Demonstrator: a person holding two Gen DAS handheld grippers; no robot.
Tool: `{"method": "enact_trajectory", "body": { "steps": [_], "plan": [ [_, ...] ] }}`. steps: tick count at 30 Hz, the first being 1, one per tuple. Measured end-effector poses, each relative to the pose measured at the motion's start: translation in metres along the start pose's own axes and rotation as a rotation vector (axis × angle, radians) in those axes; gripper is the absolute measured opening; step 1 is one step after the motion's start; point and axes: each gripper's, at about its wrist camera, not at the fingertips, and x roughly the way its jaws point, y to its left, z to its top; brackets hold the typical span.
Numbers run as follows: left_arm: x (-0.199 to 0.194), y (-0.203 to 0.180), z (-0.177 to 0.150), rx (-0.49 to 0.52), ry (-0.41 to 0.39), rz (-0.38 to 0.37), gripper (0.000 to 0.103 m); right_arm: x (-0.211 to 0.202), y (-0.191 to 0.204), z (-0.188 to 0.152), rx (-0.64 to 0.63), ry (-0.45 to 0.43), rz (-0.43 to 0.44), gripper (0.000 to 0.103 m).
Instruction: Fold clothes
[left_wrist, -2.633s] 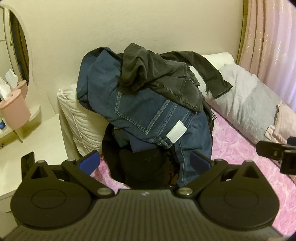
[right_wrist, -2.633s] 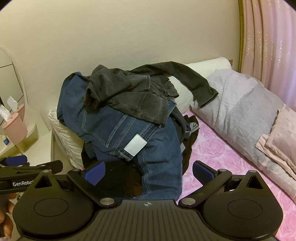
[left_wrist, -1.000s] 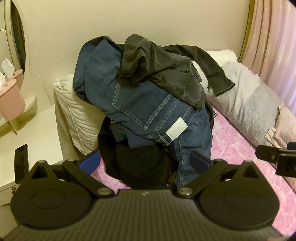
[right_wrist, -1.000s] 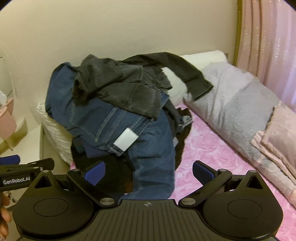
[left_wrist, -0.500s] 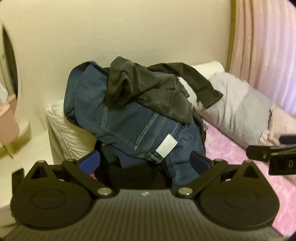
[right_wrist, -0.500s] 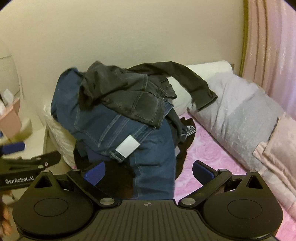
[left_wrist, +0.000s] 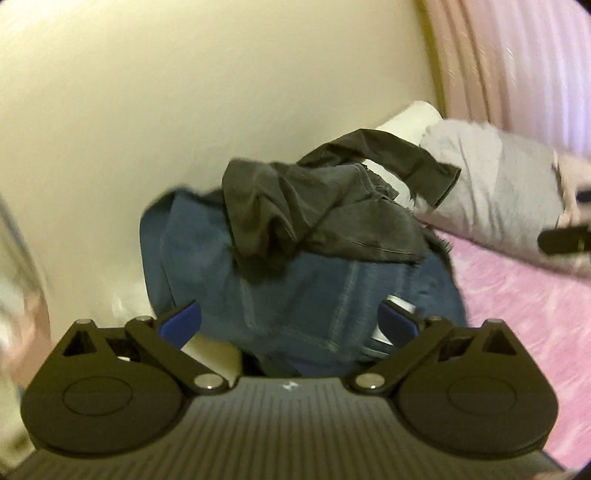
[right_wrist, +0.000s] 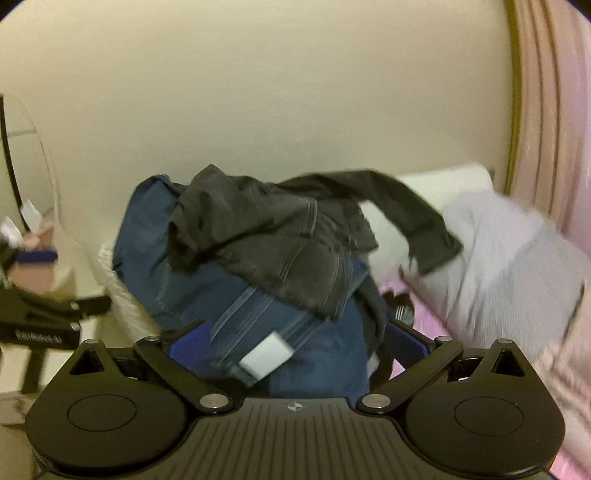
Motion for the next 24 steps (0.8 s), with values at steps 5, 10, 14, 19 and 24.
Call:
{"method": "enact_trajectory", "body": {
  "steps": [5, 10, 14, 19, 24],
  "plan": [
    [0.078, 0.009, 0.003, 0.309, -0.081, -0.002, 0.087, 0.080, 0.014, 0.010, -0.145, 0.016, -0.065, 0.102],
    [0.154, 0.025, 0.002, 0.422, -0.108, -0.054, 0.075, 0.168, 0.028, 0.010, -0.283, 0.063, -0.080, 0.085],
    [0.186, 0.034, 0.003, 0.467, -0.147, -0.084, 0.065, 0.231, 0.044, 0.002, -0.407, 0.098, -0.064, 0.085],
    [0.196, 0.052, 0.013, 0.412, -0.192, -0.118, 0.037, 0.282, 0.065, -0.006, -0.573, 0.089, -0.042, 0.083],
    [0.197, 0.067, 0.027, 0.355, -0.244, -0.140, 0.017, 0.280, 0.052, 0.012, -0.574, 0.031, -0.061, 0.015]
  ]
}}
